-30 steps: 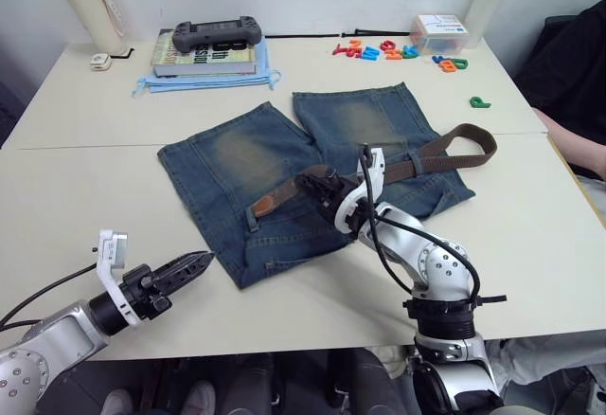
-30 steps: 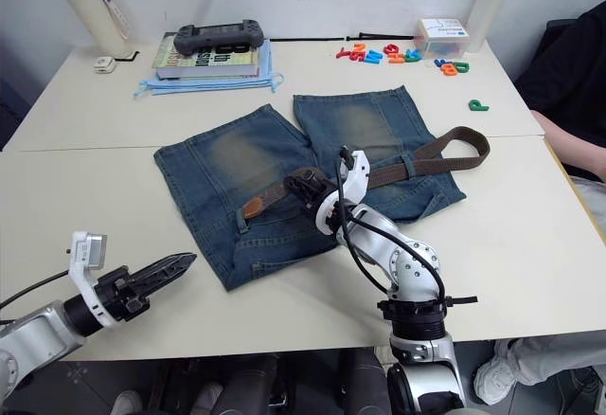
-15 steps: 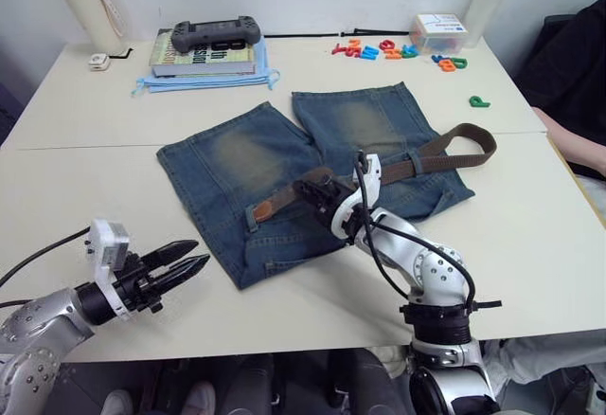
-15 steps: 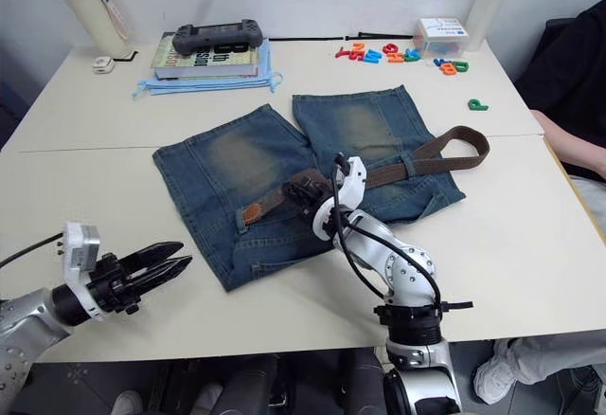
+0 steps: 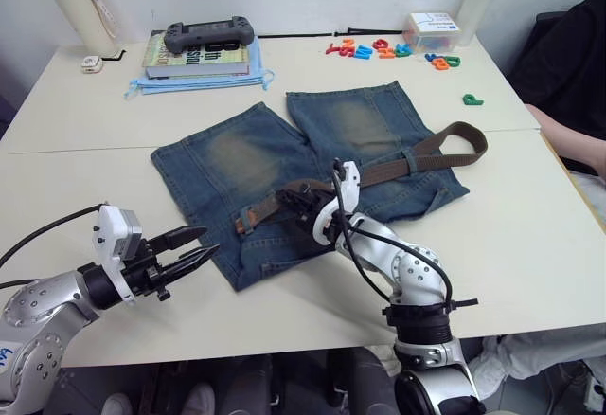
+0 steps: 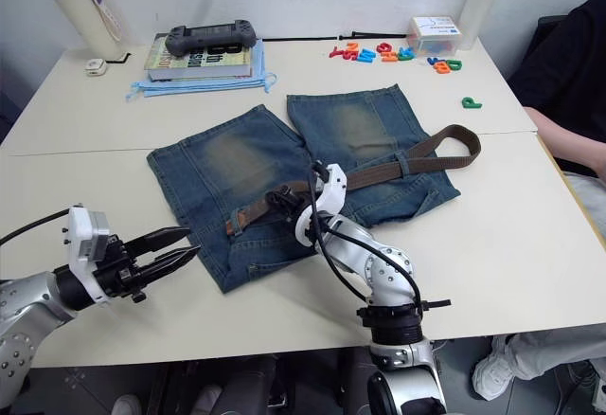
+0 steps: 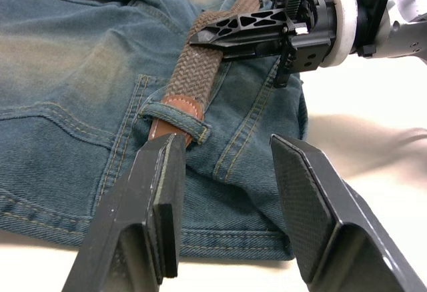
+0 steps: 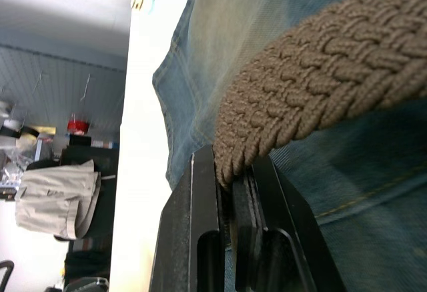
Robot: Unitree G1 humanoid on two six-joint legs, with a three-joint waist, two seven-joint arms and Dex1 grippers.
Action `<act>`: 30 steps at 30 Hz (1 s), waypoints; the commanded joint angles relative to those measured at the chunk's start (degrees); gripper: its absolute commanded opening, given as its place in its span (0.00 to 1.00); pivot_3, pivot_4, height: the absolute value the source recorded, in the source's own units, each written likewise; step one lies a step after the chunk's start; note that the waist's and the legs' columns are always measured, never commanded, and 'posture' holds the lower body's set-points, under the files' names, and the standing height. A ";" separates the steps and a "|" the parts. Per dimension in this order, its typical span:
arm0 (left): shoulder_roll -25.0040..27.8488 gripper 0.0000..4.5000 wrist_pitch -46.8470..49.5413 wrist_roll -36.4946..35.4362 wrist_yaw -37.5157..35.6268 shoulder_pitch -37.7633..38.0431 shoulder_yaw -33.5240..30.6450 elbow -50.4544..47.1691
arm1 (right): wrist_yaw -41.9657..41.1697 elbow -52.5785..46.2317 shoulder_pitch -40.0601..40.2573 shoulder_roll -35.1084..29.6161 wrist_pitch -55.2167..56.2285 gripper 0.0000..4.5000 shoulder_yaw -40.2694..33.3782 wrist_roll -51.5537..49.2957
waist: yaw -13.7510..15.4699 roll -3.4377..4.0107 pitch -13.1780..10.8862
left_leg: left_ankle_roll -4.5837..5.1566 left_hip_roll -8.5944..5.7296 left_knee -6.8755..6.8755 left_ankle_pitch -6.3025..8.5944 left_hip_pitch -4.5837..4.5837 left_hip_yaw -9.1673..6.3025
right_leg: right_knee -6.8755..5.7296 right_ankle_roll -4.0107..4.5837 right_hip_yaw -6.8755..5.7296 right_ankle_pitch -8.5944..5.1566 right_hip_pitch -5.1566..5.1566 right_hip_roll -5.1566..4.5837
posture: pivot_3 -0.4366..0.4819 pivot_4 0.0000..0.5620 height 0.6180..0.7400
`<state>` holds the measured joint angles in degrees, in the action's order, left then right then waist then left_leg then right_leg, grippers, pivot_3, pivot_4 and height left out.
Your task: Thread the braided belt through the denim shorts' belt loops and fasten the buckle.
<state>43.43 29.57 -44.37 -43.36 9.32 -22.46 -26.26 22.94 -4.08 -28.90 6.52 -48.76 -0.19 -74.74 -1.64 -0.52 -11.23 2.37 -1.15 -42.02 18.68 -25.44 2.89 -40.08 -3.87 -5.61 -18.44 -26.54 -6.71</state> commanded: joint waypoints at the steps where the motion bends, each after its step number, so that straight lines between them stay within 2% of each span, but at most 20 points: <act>1: 0.65 0.51 0.79 0.23 0.88 -0.96 -1.20 -1.43 | -2.33 0.32 -2.08 2.26 -0.68 0.00 1.23 1.64 | -0.02 0.00 0.00 | 0.00 0.00 0.00 0.00 0.00 0.00 | 0.00 0.00 0.00 0.00 0.00 0.00 | 0.48 0.27 0.40; 7: 0.73 0.51 2.47 0.37 2.25 -2.62 -1.17 -0.73 | -5.04 3.02 -3.54 4.26 -3.54 0.00 2.17 3.50 | -0.06 -0.01 0.00 | -0.04 0.00 0.00 -0.02 0.02 0.00 | -0.04 0.00 0.00 0.00 -0.01 0.01 | 0.48 0.27 0.40; 15: 0.74 0.51 3.75 1.10 2.54 -3.44 -0.66 -0.09 | -11.23 11.63 -7.09 5.47 -5.84 0.00 2.64 8.40 | -0.34 -0.08 0.05 | -0.09 0.01 0.00 -0.05 0.12 0.04 | -0.11 0.00 0.04 0.00 0.03 0.02 | 0.48 0.27 0.40; 22: 0.52 0.51 3.35 3.98 1.45 -1.61 -0.37 1.86 | -14.80 15.14 -7.99 6.90 -7.55 0.00 4.58 12.29 | -0.94 -0.16 0.12 | -0.12 0.06 0.00 -0.07 0.34 0.14 | -0.42 0.08 0.17 -0.04 0.04 0.02 | 0.48 0.27 0.40; 30: 0.16 0.51 4.21 4.44 0.58 -0.59 -0.76 3.50 | -17.10 17.26 -9.14 7.90 -8.33 0.00 1.10 11.15 | -1.29 -0.29 0.20 | -0.07 0.10 0.00 -0.02 0.37 0.12 | -0.52 0.19 0.16 -0.08 0.02 0.02 | 0.48 0.27 0.40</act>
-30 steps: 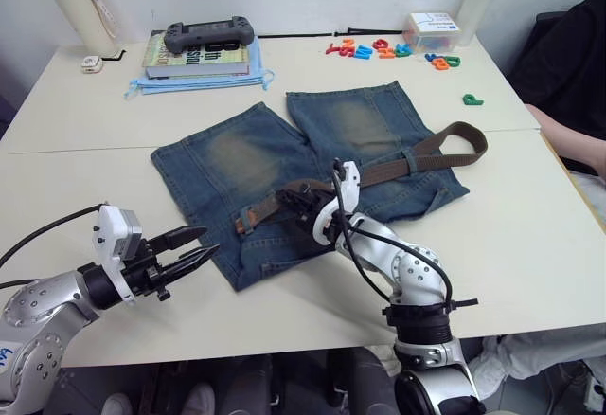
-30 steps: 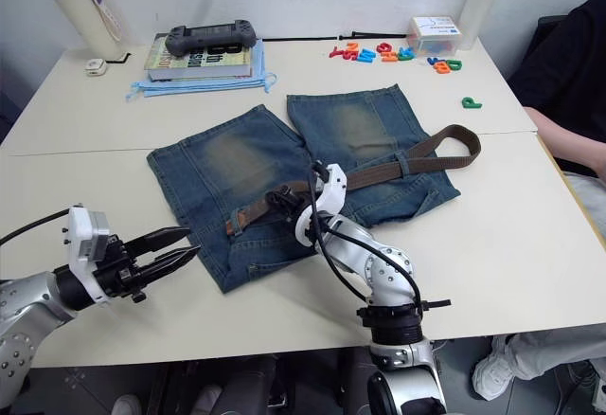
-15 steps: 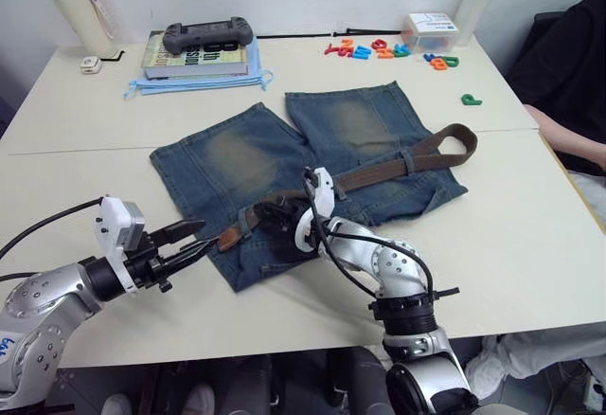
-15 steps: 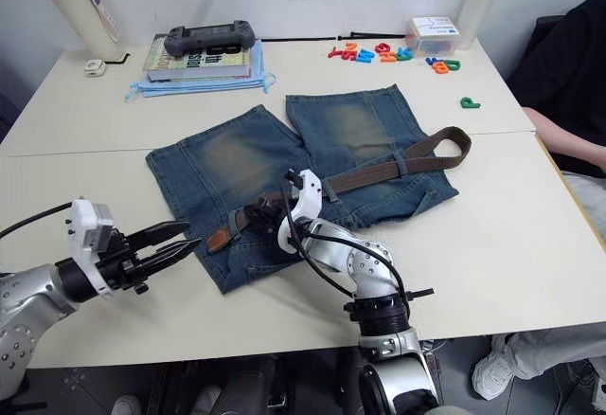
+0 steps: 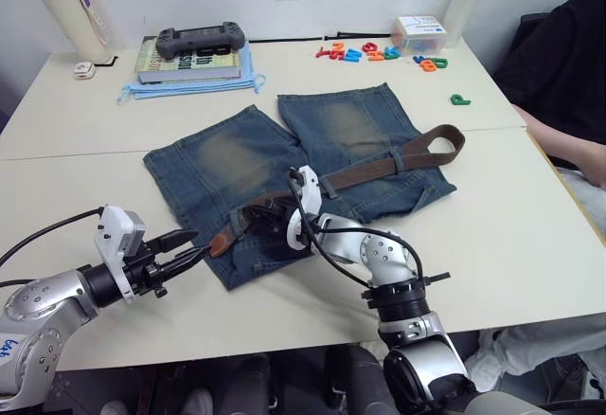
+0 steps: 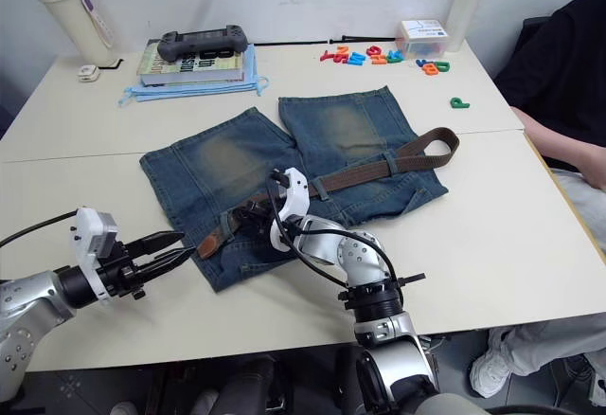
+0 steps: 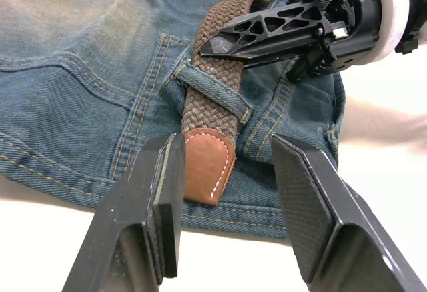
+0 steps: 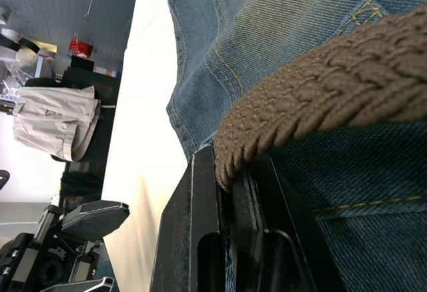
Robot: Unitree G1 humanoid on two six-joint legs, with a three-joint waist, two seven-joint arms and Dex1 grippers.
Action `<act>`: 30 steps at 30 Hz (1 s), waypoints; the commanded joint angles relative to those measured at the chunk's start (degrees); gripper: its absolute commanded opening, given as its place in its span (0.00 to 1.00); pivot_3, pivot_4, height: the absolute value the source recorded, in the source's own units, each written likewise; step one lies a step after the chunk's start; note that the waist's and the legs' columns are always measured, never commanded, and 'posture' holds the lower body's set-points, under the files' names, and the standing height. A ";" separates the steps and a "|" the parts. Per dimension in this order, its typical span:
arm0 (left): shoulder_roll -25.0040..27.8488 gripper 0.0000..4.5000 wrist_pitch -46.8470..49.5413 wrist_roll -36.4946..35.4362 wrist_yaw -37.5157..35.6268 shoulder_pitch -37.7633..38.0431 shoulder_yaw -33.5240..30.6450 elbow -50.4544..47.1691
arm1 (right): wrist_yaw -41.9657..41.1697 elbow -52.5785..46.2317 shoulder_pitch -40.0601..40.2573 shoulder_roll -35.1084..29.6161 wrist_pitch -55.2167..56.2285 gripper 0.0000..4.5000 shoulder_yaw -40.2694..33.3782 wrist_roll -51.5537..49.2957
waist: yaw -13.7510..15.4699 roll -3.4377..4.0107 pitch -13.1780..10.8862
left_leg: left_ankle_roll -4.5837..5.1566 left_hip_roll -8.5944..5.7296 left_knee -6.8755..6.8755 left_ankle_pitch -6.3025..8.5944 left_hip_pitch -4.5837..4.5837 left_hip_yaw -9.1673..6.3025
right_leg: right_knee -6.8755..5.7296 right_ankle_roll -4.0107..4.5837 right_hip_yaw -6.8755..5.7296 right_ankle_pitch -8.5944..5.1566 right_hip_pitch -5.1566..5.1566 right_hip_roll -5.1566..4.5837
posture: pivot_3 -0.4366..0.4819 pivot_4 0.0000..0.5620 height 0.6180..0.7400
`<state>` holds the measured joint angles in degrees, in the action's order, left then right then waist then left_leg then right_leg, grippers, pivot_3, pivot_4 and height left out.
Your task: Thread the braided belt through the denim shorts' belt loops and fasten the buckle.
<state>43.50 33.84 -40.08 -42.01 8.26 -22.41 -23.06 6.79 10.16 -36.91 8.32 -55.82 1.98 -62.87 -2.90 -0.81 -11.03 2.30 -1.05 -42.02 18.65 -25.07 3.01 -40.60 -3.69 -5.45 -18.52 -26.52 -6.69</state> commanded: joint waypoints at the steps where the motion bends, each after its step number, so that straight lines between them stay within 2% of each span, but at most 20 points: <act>1: 0.10 0.51 0.08 0.01 -0.90 0.46 -0.77 0.35 | -1.47 3.40 -1.16 6.32 -1.56 0.00 -1.74 -1.59 | -0.03 -0.01 0.01 | 0.00 0.00 0.00 0.00 0.00 0.00 | -0.01 0.00 0.00 0.00 0.00 0.00 | 0.48 0.27 0.40; 7: 0.45 0.51 2.47 -1.73 -1.84 -1.37 -0.57 1.59 | -8.28 8.73 -2.39 6.01 -3.78 0.00 -4.38 -4.49 | -0.22 -0.07 0.04 | -0.02 0.02 0.00 0.00 0.00 -0.01 | -0.01 0.02 0.00 0.00 0.00 0.00 | 0.48 0.27 0.40; 16: 1.45 0.51 10.18 -5.10 -3.75 -9.34 0.48 7.59 | -21.84 15.33 -6.39 4.12 -3.12 0.00 -2.57 1.90 | -0.57 -0.08 0.05 | -0.11 0.09 0.01 -0.04 0.02 0.01 | -0.14 0.12 -0.04 -0.03 -0.06 0.04 | 0.48 0.27 0.40; 21: 2.94 0.51 13.36 -5.03 -5.41 -10.72 0.95 11.02 | -23.65 15.59 -6.51 4.74 -3.01 0.00 -3.71 3.90 | -0.56 -0.08 0.05 | -0.23 0.09 0.01 -0.09 0.03 0.01 | -0.18 0.13 -0.03 -0.04 -0.07 0.04 | 0.48 0.27 0.40; 30: 0.78 0.51 17.07 -5.70 -5.47 -13.81 4.70 14.65 | -24.22 13.79 -6.07 5.27 -3.23 0.00 -4.78 4.29 | -0.40 -0.08 0.05 | -0.29 0.10 0.01 -0.07 0.03 0.00 | -0.16 0.17 -0.02 -0.03 -0.08 0.03 | 0.48 0.27 0.40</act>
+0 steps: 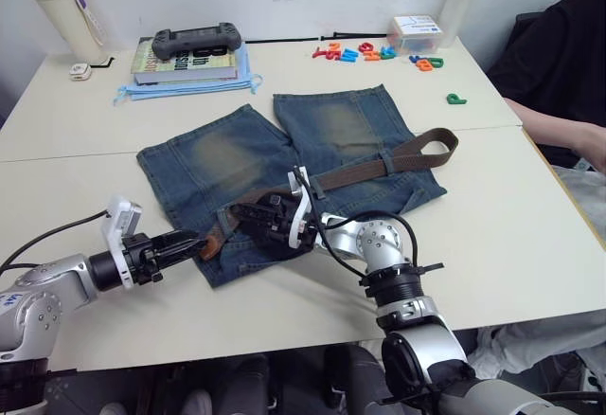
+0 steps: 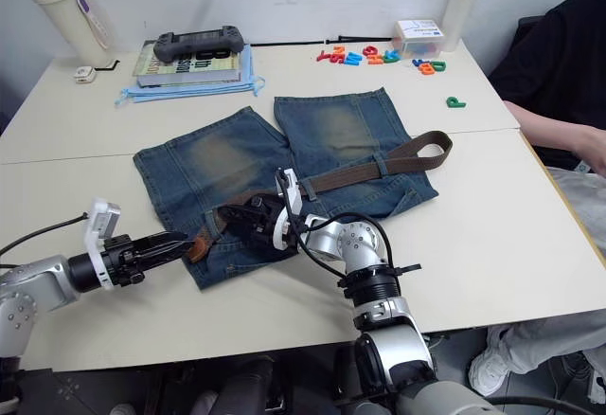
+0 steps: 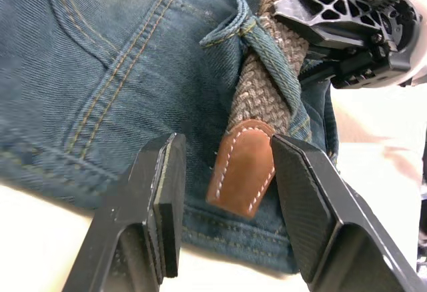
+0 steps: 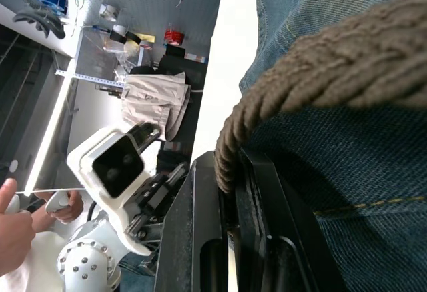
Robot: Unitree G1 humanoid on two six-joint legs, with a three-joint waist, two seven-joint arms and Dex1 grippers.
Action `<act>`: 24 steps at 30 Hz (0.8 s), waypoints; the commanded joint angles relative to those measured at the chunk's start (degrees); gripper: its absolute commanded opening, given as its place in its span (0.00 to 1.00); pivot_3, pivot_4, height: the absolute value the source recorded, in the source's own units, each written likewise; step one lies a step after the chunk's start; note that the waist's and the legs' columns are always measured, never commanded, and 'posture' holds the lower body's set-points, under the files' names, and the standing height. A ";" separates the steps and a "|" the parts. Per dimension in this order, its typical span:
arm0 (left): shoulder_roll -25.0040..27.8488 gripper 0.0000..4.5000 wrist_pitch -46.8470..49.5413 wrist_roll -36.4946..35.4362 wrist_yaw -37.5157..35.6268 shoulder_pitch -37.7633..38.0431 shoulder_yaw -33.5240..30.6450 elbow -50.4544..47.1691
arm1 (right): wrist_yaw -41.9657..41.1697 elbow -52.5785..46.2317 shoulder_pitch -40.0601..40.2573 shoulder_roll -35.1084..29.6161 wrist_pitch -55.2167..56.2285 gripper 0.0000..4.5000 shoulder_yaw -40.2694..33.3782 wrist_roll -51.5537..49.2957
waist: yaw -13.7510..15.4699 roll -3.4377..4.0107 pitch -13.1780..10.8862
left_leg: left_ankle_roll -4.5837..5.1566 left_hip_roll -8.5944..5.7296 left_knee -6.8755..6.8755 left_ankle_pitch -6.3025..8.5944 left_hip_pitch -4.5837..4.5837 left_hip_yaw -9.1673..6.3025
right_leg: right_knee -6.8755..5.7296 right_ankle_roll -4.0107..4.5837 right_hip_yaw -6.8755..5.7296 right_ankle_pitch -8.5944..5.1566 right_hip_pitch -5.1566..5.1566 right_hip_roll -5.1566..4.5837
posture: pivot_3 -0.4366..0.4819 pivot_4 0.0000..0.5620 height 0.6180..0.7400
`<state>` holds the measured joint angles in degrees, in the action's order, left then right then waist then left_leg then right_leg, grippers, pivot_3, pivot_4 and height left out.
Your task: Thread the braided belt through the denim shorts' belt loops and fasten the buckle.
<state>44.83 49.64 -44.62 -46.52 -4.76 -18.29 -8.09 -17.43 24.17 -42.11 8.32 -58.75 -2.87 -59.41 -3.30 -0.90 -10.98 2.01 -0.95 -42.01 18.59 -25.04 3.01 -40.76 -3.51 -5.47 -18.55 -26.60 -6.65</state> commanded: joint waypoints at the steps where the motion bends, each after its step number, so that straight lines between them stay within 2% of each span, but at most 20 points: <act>1: -0.71 0.51 1.77 -1.45 -0.96 -0.89 0.66 -0.23 | 0.04 -0.27 -0.84 5.23 -0.30 0.00 0.01 0.84 | -0.01 0.00 0.00 | -0.04 0.00 0.00 -0.02 0.00 0.00 | 0.00 0.00 0.00 0.00 0.00 0.00 | 0.48 0.27 0.40; 12: -1.19 0.51 5.30 -2.37 -1.59 0.24 -0.33 0.06 | 0.81 -0.61 -0.81 4.84 0.09 0.00 -0.55 0.99 | 0.02 0.00 0.00 | -0.01 0.00 0.00 0.00 -0.01 -0.01 | 0.02 0.01 0.00 0.00 0.00 0.00 | 0.48 0.27 0.40; 15: -0.51 0.32 5.41 -2.15 -2.40 1.26 -0.28 0.21 | 0.89 -0.51 -0.80 4.69 0.13 0.00 -0.67 1.05 | 0.02 0.00 0.00 | -0.01 0.00 0.00 0.01 -0.01 -0.01 | 0.03 0.01 0.00 0.00 0.00 0.00 | 0.48 0.27 0.40; 18: -0.37 0.06 4.72 -1.29 -2.85 2.09 0.15 0.75 | 0.89 -0.62 -0.87 4.67 0.10 0.00 -0.70 1.18 | 0.07 0.00 0.00 | 0.01 0.00 0.00 0.02 0.00 -0.01 | 0.04 0.02 0.00 0.00 0.00 -0.01 | 0.48 0.27 0.40; 19: -0.42 0.01 4.51 -1.11 -2.94 2.22 0.22 0.87 | 0.90 -0.64 -0.88 4.67 0.09 0.00 -0.72 1.23 | 0.07 0.00 0.00 | 0.02 0.00 0.00 0.03 0.00 -0.01 | 0.04 0.02 0.00 0.00 0.01 -0.01 | 0.48 0.27 0.40; 24: -0.94 0.01 4.58 -1.44 -2.83 1.69 0.22 1.12 | 0.97 -0.84 -0.80 4.66 0.03 0.00 -0.68 1.37 | 0.06 0.00 0.00 | 0.03 0.01 0.01 0.04 0.00 -0.01 | 0.05 0.03 0.00 0.00 0.00 -0.01 | 0.48 0.27 0.40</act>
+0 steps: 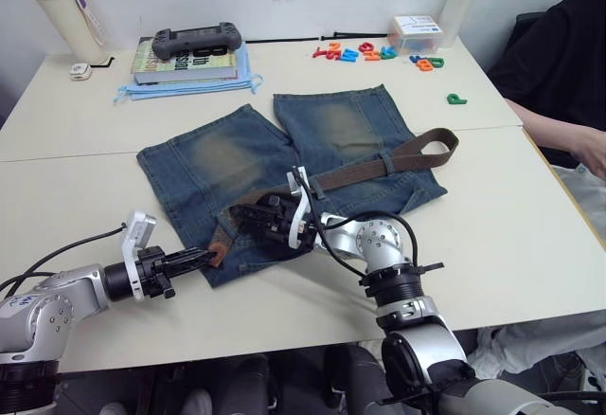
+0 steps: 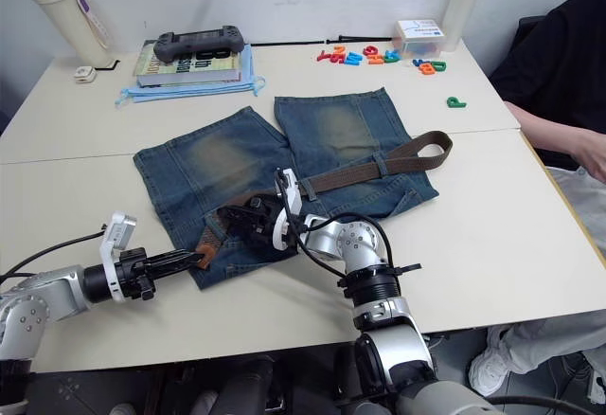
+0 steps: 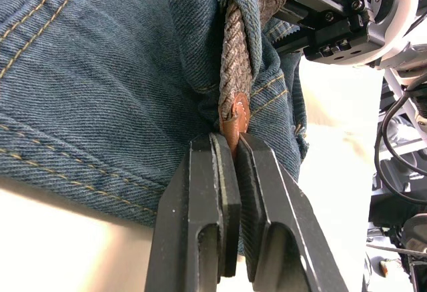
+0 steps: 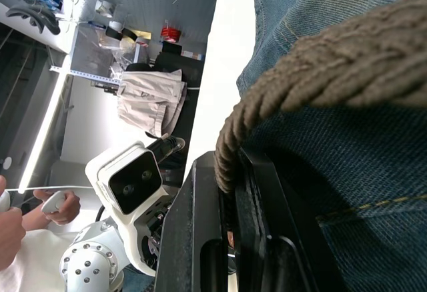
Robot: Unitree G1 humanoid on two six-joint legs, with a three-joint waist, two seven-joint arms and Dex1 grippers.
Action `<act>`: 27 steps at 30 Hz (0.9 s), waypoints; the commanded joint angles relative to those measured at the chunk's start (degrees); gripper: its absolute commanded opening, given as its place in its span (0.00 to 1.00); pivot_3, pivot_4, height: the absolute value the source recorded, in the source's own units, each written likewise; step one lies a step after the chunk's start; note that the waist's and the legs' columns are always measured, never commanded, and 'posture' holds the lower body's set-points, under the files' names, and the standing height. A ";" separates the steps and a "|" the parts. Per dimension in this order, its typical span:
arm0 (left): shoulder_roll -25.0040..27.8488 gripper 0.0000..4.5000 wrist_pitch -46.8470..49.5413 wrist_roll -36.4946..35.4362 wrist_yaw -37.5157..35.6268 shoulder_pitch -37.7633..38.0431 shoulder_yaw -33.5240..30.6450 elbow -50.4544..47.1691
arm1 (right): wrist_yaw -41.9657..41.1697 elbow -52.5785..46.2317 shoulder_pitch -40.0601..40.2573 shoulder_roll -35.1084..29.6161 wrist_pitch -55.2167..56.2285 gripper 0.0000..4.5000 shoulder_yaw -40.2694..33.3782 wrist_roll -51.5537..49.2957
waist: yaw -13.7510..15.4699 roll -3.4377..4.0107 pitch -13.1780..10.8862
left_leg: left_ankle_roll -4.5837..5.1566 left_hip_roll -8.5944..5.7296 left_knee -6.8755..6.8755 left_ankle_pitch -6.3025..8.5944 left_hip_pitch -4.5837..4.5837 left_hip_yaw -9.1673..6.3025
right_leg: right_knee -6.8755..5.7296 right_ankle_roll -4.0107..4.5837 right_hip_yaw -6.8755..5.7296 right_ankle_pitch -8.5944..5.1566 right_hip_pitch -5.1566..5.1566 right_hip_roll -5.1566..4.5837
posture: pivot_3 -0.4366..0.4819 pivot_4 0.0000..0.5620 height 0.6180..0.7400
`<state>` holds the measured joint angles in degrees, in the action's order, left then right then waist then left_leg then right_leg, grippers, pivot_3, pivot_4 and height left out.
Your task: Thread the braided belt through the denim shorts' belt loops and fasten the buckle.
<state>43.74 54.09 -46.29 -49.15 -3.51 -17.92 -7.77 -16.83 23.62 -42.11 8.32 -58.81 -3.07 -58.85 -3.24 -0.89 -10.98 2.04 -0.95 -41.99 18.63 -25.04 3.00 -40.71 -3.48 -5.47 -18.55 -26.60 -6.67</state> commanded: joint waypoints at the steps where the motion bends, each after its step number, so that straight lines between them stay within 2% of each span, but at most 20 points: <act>1: 0.09 0.01 0.15 0.19 -0.16 0.34 -0.16 0.86 | 0.36 -0.33 -0.76 4.67 0.08 0.00 -0.47 0.84 | 0.00 0.00 0.00 | 0.00 0.00 0.00 0.00 0.00 0.00 | 0.00 0.00 0.00 0.00 0.00 0.00 | 0.48 0.27 0.40; 9: 0.16 0.01 -0.98 0.73 -0.83 -0.58 -0.21 3.25 | 0.60 -1.85 -0.21 4.20 0.69 0.00 0.38 2.46 | 0.01 0.01 0.00 | 0.04 0.00 0.00 0.02 0.00 0.00 | 0.00 0.01 0.00 0.00 0.00 0.00 | 0.48 0.27 0.40; 11: 0.18 0.00 -1.40 1.04 -1.02 -0.86 -0.10 3.69 | 0.89 -3.01 0.05 3.97 0.77 0.19 0.37 2.70 | 0.06 0.03 -0.02 | 0.06 0.00 0.00 0.03 -0.01 -0.01 | 0.01 0.01 0.00 0.00 -0.01 0.00 | 0.48 0.27 0.40; 12: 0.18 0.00 -1.52 1.16 -1.14 -1.02 -0.05 3.91 | 1.03 -3.94 0.18 3.84 0.62 0.25 0.22 2.61 | 0.06 0.03 -0.02 | 0.06 0.00 0.00 0.03 -0.02 0.00 | 0.01 0.01 0.00 0.00 -0.01 0.00 | 0.48 0.27 0.40; 16: 0.13 0.00 -2.03 1.55 -1.60 -1.39 0.23 4.74 | 4.05 -9.59 1.33 2.71 -1.22 0.70 -0.93 1.94 | 0.08 0.06 -0.04 | -0.09 0.00 0.04 -0.05 -0.18 0.00 | 0.07 0.01 -0.01 0.01 -0.16 0.00 | 0.48 0.27 0.40; 19: -0.03 0.00 -2.26 1.67 -1.83 -1.45 0.25 5.05 | 7.11 -16.53 4.07 0.41 -3.90 0.99 -1.51 1.24 | 0.24 0.05 -0.04 | -0.11 0.00 0.09 -0.03 -0.21 0.01 | 0.18 0.00 -0.01 0.01 -0.16 0.00 | 0.48 0.27 0.40; 27: -0.72 0.00 -2.46 1.39 -2.22 -1.15 0.02 5.11 | 12.88 -40.00 12.31 -9.36 -11.82 0.99 -1.98 -0.32 | 0.46 0.07 -0.05 | -0.05 -0.01 0.25 0.00 -0.24 0.03 | 0.44 -0.05 -0.02 0.03 -0.13 0.00 | 0.48 0.27 0.40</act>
<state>43.21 52.29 -44.87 -51.05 -4.92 -16.86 -3.06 -4.33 -9.77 -30.22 0.00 -69.42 -5.41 -57.78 -2.78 -0.82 -11.03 1.98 -0.96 -41.70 18.62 -25.26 3.02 -40.26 -3.53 -5.49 -18.52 -26.72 -6.67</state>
